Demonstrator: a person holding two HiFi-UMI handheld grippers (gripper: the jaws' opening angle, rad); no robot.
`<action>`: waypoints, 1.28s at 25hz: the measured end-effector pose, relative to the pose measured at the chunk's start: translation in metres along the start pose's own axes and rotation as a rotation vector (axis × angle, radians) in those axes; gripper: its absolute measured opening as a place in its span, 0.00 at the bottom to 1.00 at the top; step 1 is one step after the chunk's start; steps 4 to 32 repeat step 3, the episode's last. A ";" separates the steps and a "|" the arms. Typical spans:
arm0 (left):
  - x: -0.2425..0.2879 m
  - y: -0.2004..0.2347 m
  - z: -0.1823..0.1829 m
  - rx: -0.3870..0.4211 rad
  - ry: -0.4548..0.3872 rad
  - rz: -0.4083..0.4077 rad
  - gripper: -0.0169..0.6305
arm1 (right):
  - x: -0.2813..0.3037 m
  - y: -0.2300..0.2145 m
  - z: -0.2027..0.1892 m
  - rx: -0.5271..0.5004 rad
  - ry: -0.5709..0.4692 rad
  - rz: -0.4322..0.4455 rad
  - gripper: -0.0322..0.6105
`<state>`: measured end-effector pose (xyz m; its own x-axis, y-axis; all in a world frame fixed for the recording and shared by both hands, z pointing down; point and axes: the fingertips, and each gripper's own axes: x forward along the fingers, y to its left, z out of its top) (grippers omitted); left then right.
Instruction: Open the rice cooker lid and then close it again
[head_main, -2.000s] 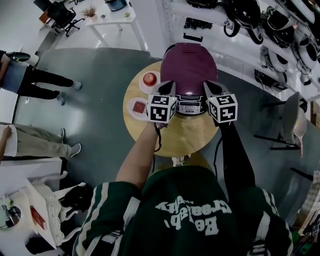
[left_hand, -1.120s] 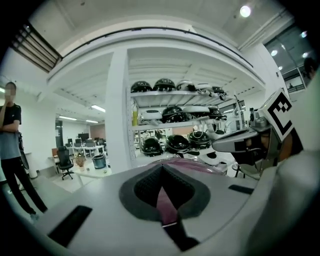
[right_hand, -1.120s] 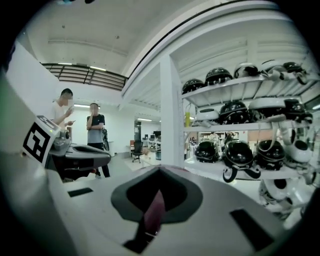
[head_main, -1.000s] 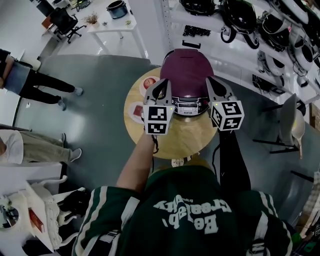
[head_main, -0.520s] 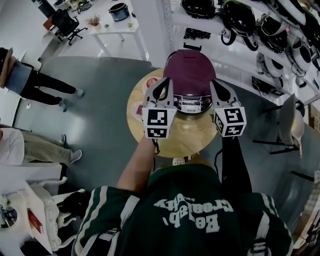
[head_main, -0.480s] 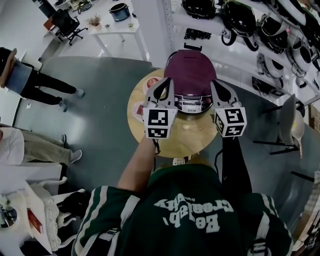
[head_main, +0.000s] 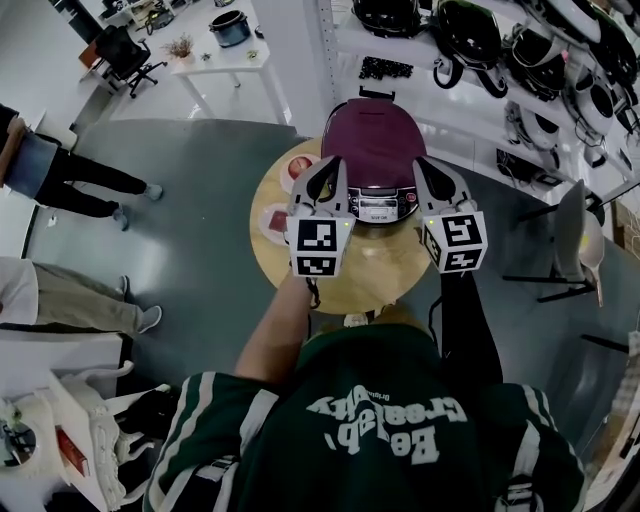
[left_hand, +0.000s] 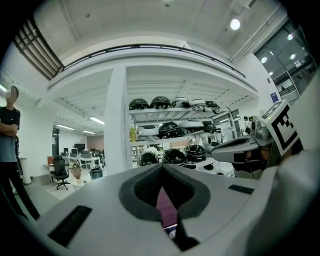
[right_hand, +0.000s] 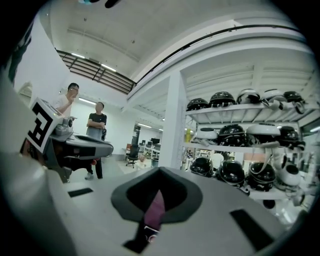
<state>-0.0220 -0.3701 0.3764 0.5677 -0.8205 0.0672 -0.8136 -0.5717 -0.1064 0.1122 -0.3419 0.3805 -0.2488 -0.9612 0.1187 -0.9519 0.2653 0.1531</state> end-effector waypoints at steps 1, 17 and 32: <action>0.000 -0.001 0.000 0.002 -0.001 -0.001 0.02 | -0.001 0.000 0.001 -0.002 -0.001 0.000 0.06; 0.001 -0.001 0.001 0.005 -0.002 -0.001 0.02 | -0.002 -0.001 0.002 -0.002 -0.004 0.001 0.06; 0.001 -0.001 0.001 0.005 -0.002 -0.001 0.02 | -0.002 -0.001 0.002 -0.002 -0.004 0.001 0.06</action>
